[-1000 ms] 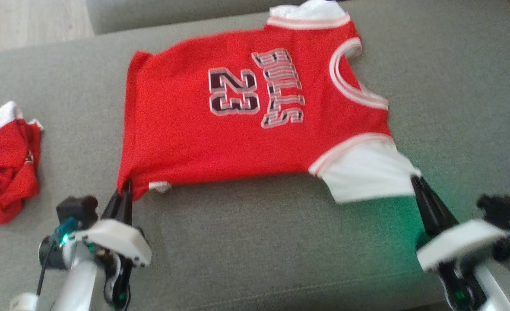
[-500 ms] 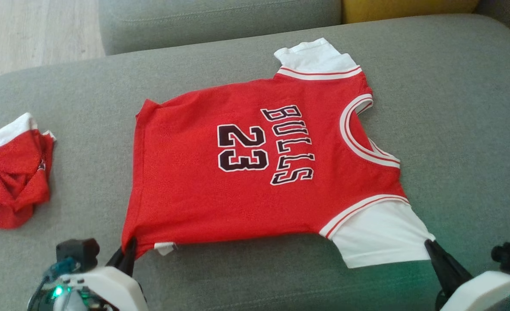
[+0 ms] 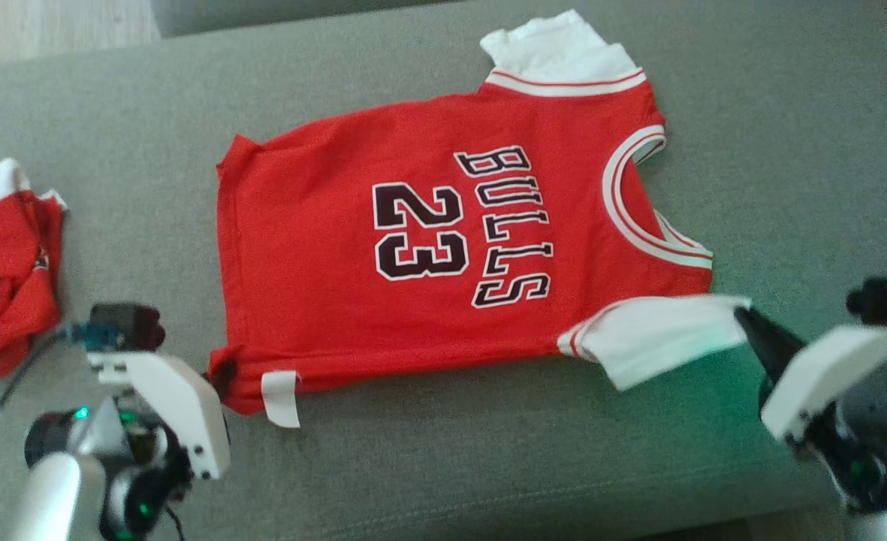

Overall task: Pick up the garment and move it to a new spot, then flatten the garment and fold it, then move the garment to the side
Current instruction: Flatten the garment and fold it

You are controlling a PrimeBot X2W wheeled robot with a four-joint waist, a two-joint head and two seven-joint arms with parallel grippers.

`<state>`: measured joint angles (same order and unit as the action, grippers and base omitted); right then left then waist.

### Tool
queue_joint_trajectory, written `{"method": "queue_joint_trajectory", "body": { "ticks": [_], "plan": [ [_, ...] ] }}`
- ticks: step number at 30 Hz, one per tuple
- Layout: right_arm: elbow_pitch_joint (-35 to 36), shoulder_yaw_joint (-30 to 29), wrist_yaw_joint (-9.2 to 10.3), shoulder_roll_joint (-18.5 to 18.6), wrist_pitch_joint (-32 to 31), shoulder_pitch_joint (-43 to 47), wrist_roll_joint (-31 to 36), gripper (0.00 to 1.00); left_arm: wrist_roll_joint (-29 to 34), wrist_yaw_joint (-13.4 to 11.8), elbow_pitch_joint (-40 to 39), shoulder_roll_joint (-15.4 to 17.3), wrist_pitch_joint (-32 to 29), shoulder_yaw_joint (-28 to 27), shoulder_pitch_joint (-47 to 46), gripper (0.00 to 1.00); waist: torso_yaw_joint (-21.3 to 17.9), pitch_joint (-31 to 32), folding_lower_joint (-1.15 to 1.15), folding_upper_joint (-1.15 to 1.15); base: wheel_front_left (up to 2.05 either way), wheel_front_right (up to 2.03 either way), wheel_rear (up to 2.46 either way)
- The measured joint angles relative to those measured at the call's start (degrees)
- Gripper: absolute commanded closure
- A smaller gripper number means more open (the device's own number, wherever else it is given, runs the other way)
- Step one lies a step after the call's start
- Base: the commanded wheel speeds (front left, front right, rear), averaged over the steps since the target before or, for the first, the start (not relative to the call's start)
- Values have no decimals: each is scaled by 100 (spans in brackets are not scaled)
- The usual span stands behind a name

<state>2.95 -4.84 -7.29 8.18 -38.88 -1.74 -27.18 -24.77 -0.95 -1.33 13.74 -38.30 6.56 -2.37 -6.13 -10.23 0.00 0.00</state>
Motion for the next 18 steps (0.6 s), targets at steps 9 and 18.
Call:
{"method": "queue_joint_trajectory", "body": {
  "ticks": [9,18],
  "plan": [
    [-1263,268,0,122,193,-1589,-265,100,-580,153,686,99,-723,-143,-1038,100,30,-460,0,0,0,0,0],
    [-2023,723,0,196,1497,-2251,-664,0,-552,307,1254,-1,87,-171,-1729,0,80,-728,0,0,0,0,0]
  ]
}}
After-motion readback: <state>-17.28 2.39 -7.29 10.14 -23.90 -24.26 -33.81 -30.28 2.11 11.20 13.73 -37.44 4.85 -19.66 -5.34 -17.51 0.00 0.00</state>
